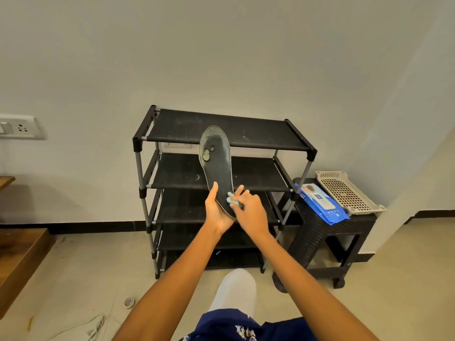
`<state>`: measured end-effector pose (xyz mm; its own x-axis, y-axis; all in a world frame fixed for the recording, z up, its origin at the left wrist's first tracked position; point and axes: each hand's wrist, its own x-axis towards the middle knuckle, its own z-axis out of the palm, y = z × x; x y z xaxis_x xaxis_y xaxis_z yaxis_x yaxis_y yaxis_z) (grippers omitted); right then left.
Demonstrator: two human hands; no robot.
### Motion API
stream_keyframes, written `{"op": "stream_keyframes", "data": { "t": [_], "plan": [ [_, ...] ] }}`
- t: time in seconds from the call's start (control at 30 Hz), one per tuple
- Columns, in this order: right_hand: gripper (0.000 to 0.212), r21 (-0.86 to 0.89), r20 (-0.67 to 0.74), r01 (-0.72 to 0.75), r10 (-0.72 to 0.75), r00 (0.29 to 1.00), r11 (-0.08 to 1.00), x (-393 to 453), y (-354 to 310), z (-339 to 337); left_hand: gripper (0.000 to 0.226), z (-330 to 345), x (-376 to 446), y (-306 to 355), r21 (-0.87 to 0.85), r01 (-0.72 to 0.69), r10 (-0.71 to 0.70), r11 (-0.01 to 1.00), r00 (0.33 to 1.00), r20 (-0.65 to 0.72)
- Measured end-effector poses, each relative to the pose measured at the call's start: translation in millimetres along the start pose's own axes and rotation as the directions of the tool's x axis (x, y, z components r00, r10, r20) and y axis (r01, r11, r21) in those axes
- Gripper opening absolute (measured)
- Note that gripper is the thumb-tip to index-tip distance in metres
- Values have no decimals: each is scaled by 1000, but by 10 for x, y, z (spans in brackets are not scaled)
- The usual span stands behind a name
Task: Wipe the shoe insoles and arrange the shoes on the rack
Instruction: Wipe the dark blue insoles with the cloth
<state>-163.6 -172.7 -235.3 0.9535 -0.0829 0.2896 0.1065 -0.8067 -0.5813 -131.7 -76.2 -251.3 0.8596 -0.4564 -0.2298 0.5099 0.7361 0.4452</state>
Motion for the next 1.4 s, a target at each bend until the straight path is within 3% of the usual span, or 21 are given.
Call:
{"op": "stream_keyframes", "data": {
  "t": [0.1, 0.2, 0.3, 0.37, 0.43, 0.5, 0.63, 0.67, 0.73, 0.83, 0.93, 1.0, 1.17, 1.23, 1.3, 1.4],
  "plan": [
    [14, 108, -60, 61, -55, 997, 992, -193, -92, 49, 65, -54, 77, -21, -33, -18, 17, 999, 999, -47],
    [12, 64, -84, 127, -121, 989, 990, -177, -117, -25, 62, -63, 83, -35, -48, -9, 7, 999, 999, -39],
    [17, 99, -259, 26, 1, 966, 995, 51, -115, -120, 57, 6, 51, -47, 29, -9, 8, 1000, 999, 34],
    [23, 114, -201, -43, 66, 977, 993, 188, -110, -148, 53, 86, 10, -35, 60, -27, 24, 998, 998, 50],
    [25, -13, -67, -7, 6, 998, 1000, 245, -98, -111, 57, 133, 25, -1, 49, -53, 51, 997, 998, 44],
    [23, -48, -25, 39, -41, 999, 998, 199, -114, -95, 70, 137, 40, 22, 16, -52, 51, 999, 998, 21],
    [14, 122, 77, 63, -73, 994, 991, 15, -126, -157, 79, 98, 76, 30, -39, -9, 8, 999, 1000, -27],
    [13, 118, 77, 93, -102, 992, 989, -14, -124, -186, 77, 92, 86, 32, -44, -9, 8, 999, 1000, -30],
    [8, 160, -79, 110, -98, 992, 981, 46, -103, -223, 78, 139, 64, 38, -22, -12, 11, 1000, 1000, -8],
    [19, 195, -235, -13, 59, 970, 981, 222, -102, -240, 76, 250, 9, 19, 21, -19, 19, 1000, 1000, 4],
    [24, 1, -89, 7, -7, 996, 1000, 287, -108, -137, 73, 345, -13, 22, -11, -51, 50, 999, 998, -31],
    [20, -38, -45, 27, -29, 999, 999, 290, -109, -102, 78, 350, 10, 35, 8, -54, 54, 999, 997, -57],
    [14, 166, 83, 35, -50, 995, 985, 241, 18, -206, 83, 256, 28, 57, 5, -3, 3, 1000, 999, -53],
    [8, 231, 14, 43, -47, 999, 972, 204, 37, -223, 78, 268, 32, 64, -9, 8, -8, 1000, 1000, -14],
    [16, 318, -109, -27, 65, 992, 948, 219, -19, -256, 75, 338, 11, 56, 2, 1, -1, 1000, 1000, 24],
    [25, 324, -58, -116, 142, 988, 939, 271, -76, -295, 62, 413, -39, 29, 57, 4, -5, 998, 1000, 20]
  ]
}}
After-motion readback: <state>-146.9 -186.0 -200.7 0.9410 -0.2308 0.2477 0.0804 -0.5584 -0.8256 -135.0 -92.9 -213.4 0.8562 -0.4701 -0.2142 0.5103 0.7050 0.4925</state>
